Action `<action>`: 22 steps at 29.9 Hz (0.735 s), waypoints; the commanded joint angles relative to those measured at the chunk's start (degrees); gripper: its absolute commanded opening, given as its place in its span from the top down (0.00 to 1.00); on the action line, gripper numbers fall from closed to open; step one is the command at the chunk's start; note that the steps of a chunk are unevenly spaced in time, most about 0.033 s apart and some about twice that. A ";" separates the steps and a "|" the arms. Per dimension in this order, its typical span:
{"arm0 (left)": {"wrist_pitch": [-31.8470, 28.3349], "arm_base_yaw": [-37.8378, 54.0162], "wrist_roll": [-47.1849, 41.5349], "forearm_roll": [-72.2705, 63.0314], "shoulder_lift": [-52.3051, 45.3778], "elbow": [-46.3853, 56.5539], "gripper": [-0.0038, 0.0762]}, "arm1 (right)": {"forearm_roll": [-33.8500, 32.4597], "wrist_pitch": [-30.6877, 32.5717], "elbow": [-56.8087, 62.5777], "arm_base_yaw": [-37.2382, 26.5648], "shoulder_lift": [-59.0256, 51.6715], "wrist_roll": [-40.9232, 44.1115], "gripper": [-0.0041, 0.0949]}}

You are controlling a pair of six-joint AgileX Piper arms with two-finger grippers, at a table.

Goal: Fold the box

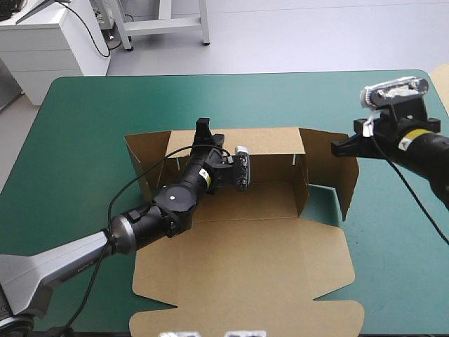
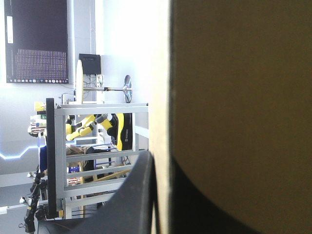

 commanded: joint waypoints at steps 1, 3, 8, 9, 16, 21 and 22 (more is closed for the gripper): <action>-0.75 -0.29 -1.18 0.09 -2.17 -1.03 0.96 | -1.21 -1.81 -6.74 -0.48 5.11 -0.08 0.98; -0.75 -0.29 -1.18 0.09 -2.17 -1.03 0.96 | -1.21 -0.54 -10.06 -0.48 8.97 -0.08 0.98; -1.15 -0.29 -3.74 -0.19 -2.17 -1.03 0.96 | -1.09 4.33 -18.55 -0.48 18.66 0.41 0.98; -1.15 -0.29 -3.85 -0.19 -2.17 -1.03 0.96 | -0.93 4.90 -19.86 -0.48 20.19 0.41 0.98; 1.14 -0.29 -4.50 -0.19 -2.17 -1.03 0.96 | -1.23 11.24 -28.47 -0.48 31.76 2.20 0.98; 1.14 -0.29 -4.50 -0.19 -2.17 -1.03 0.96 | 0.13 14.88 -28.96 -0.48 35.93 2.54 0.98; 1.14 -0.29 -4.50 -0.19 -2.17 -1.03 0.96 | 0.23 15.83 -28.96 -0.48 36.16 2.26 0.98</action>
